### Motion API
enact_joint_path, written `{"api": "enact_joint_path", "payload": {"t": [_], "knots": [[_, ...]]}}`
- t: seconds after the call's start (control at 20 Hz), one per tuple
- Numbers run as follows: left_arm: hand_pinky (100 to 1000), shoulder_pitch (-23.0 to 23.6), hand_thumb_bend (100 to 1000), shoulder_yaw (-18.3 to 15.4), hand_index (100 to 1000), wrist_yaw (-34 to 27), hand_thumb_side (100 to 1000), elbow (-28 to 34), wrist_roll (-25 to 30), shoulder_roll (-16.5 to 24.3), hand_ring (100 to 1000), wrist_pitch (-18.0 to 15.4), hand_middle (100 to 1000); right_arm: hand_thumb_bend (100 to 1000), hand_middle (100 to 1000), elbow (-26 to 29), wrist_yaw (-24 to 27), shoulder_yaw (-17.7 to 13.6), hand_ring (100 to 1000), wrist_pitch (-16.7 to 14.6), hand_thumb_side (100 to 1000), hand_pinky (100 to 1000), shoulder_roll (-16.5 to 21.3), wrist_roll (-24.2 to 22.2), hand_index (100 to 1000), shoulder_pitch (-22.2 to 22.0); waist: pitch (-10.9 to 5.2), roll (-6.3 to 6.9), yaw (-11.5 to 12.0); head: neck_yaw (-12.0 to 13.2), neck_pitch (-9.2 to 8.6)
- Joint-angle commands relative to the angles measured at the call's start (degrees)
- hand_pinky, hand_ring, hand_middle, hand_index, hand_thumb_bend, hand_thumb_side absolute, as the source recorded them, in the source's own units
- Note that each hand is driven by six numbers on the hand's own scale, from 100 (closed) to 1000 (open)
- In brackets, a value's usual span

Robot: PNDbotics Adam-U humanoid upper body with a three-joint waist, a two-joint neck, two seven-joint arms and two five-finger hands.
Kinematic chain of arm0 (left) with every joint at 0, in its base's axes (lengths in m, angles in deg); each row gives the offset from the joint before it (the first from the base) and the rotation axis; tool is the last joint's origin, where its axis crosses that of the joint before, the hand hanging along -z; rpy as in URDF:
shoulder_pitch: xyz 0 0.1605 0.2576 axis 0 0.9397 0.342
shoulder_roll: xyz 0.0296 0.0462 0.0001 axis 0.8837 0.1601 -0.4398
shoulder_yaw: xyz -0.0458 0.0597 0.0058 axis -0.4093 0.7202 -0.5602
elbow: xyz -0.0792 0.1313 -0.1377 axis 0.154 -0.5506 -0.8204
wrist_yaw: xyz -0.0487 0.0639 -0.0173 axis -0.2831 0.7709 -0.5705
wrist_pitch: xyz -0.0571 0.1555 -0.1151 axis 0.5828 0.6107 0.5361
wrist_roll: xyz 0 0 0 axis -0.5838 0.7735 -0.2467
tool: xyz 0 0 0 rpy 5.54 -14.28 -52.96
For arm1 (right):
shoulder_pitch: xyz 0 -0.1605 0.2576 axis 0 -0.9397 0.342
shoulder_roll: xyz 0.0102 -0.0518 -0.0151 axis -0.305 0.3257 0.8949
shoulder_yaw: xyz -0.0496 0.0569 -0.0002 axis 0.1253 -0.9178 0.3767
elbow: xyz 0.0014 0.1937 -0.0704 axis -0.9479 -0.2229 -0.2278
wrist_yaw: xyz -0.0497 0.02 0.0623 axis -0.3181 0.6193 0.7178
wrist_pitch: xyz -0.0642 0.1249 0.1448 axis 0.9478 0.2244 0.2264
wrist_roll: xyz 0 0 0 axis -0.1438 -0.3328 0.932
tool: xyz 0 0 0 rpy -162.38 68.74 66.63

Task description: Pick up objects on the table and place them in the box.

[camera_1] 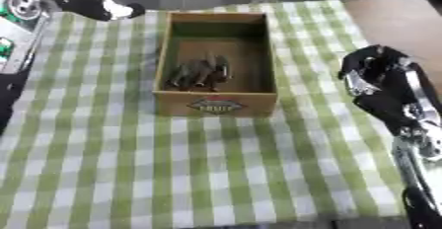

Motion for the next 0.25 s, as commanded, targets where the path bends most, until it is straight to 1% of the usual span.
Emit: {"api": "enact_joint_path", "payload": {"t": [0.05, 0.1, 0.15, 0.2, 0.25], "knots": [[613, 2.3, 494, -2.3, 725, -7.3, 182, 5.5, -5.2, 3.1, 557, 2.0, 626, 127, 515, 0.5, -0.2, -0.8, 519, -0.1, 190, 571, 0.6, 0.4, 578, 0.4, -1.06, -0.23, 0.5, -0.5, 0.37], [600, 3.9, 397, -2.9, 713, -10.2, 196, 6.7, -7.3, 3.2, 544, 2.6, 612, 128, 515, 0.5, -0.2, -0.9, 519, -0.1, 190, 571, 0.6, 0.5, 578, 0.4, -1.04, -0.21, 0.8, -0.5, 0.41], [598, 5.4, 384, -3.4, 711, -13.4, 201, 7.8, -9.5, 3.3, 543, 3.1, 611, 128, 515, 0.6, -0.2, -1.0, 519, -0.1, 191, 571, 0.6, 0.6, 578, 0.3, -1.03, -0.19, 1.1, -0.6, 0.47], [592, 7.0, 298, -3.9, 699, -16.7, 244, 8.8, -11.7, 3.3, 536, 3.5, 601, 132, 516, 0.6, -0.1, -1.0, 519, -0.1, 193, 572, 0.6, 0.6, 578, 0.3, -1.01, -0.17, 1.4, -0.6, 0.58], [592, 8.5, 294, -4.2, 698, -20.1, 248, 9.7, -13.9, 3.1, 536, 3.8, 600, 132, 516, 0.6, -0.1, -1.0, 519, -0.1, 193, 572, 0.6, 0.6, 579, 0.3, -0.99, -0.14, 1.5, -0.7, 0.65]]}}
